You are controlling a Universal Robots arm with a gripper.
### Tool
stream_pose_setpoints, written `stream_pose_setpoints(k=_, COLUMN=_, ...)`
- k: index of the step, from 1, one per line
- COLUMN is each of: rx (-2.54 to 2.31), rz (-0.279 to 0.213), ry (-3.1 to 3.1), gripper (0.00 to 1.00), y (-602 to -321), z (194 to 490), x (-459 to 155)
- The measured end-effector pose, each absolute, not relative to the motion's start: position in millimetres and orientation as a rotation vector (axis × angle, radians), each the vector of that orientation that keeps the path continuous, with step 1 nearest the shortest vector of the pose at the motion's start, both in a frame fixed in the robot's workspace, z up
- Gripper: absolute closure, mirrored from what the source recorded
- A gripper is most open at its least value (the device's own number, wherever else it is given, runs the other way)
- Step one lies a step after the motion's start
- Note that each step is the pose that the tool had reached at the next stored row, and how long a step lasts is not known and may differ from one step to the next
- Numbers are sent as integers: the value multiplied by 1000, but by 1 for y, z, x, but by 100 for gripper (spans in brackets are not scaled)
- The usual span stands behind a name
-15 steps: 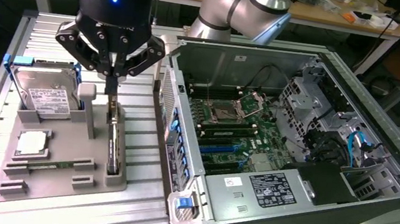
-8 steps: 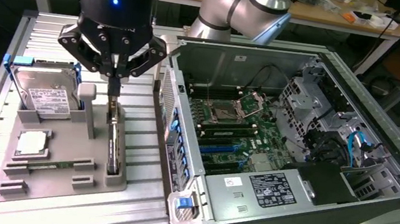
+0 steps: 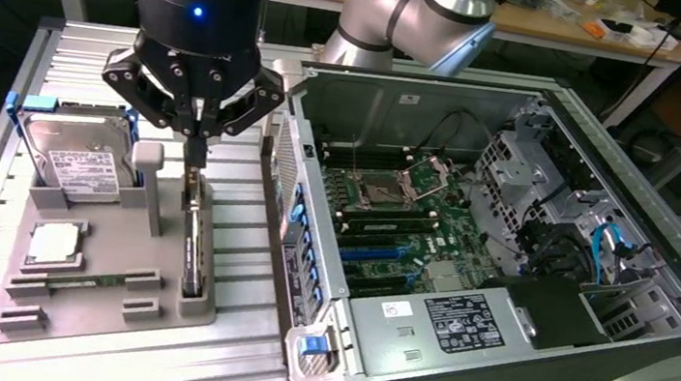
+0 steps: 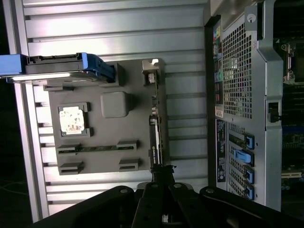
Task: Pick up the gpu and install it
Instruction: 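Pick up the gpu and move the gpu toward the slot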
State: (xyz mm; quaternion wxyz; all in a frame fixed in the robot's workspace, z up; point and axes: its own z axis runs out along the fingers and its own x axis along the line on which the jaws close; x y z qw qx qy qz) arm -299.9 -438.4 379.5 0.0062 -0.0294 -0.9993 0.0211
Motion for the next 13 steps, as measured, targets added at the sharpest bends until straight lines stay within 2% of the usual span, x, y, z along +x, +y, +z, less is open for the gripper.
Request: stream_pose_setpoints(k=13, rx=-92, rz=67, ry=-3127, gripper=89, y=-438, z=379, x=-300)
